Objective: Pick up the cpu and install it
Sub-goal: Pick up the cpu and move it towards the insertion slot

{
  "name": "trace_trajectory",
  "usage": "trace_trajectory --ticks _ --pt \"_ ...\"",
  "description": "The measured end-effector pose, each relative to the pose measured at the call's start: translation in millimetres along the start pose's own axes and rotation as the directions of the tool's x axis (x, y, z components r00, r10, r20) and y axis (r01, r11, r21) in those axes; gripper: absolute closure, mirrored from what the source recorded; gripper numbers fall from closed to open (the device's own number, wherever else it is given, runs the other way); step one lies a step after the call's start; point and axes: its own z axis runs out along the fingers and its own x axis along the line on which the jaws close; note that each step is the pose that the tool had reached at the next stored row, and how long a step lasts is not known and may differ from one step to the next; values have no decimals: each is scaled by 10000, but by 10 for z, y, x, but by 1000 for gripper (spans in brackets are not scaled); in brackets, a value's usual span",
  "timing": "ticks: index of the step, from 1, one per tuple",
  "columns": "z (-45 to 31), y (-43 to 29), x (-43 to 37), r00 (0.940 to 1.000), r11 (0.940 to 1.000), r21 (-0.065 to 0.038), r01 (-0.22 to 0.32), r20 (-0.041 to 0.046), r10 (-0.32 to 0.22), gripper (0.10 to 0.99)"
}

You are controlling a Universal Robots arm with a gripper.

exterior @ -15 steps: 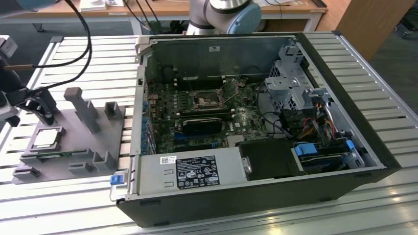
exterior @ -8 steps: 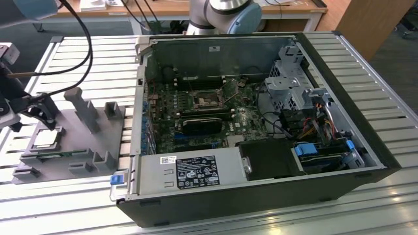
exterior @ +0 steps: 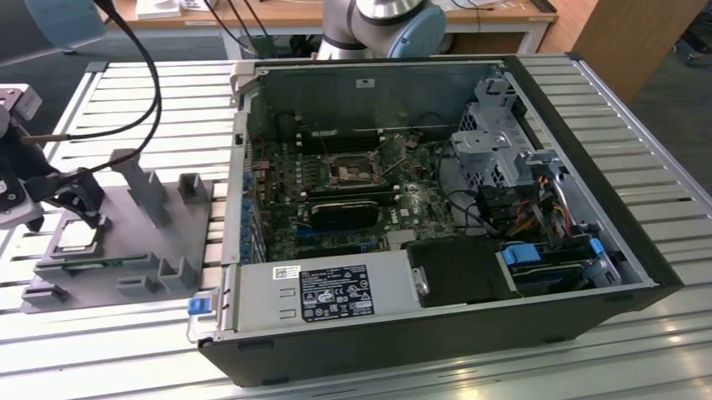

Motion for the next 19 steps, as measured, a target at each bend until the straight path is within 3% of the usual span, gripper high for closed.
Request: trace_trajectory --ticks 13,19 --pt "199 -12 3 10000 10000 -1 -1 21 1 310" --pt "224 -13 3 10000 10000 0 0 21 0 325"
